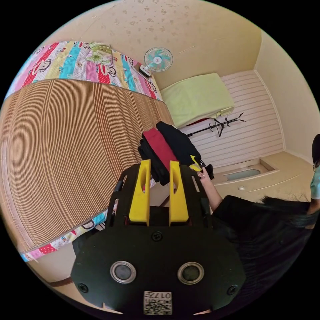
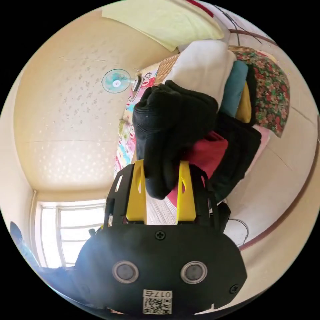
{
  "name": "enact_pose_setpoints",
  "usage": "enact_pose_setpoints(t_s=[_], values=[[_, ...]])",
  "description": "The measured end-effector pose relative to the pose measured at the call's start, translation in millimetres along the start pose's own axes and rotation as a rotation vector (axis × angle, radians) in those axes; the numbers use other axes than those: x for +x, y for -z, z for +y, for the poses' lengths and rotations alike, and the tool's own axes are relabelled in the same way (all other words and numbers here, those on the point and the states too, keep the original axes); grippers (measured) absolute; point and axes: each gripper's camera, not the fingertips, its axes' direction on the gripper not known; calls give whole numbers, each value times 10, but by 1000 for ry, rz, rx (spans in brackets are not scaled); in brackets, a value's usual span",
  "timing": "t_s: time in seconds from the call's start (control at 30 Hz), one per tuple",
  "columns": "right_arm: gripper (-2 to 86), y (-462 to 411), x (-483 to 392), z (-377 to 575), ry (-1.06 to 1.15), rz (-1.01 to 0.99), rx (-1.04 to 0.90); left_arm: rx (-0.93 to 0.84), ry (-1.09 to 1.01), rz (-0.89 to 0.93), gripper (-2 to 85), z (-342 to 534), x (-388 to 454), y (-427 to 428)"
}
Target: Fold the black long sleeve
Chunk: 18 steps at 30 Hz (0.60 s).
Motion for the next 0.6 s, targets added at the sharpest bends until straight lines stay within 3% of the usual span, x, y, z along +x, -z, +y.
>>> enact_pose_setpoints(t_s=[0.13,0.23,0.3,0.37,0.43,0.5,0.53,0.6], values=[[55,145,-613,810,109,200,223,53,-6,-185,70,121,-26,506],[18,25,-1641,1443,427,446,365,160,-123,-334,42,328,-15,1045],[8,-270,-2613,2103,676,835,623,248,-193,-511,13,497,42,1398],[5,-521,-3185,2680,873,949,899,288,-255,-709,9,631,72,1688],[4,-665,-3589,3139,1053,793,994,351,-232,-919,13,756,-34,2051],[2,-739,-3961,3425,1133,411,853,442,-90,-998,18,833,-251,2401],[2,-763,-4019,3449,1132,308,798,500,35,-977,24,888,-449,2676],[2,-922,-4102,3458,1095,-134,574,581,243,-833,40,1016,-860,3135]])
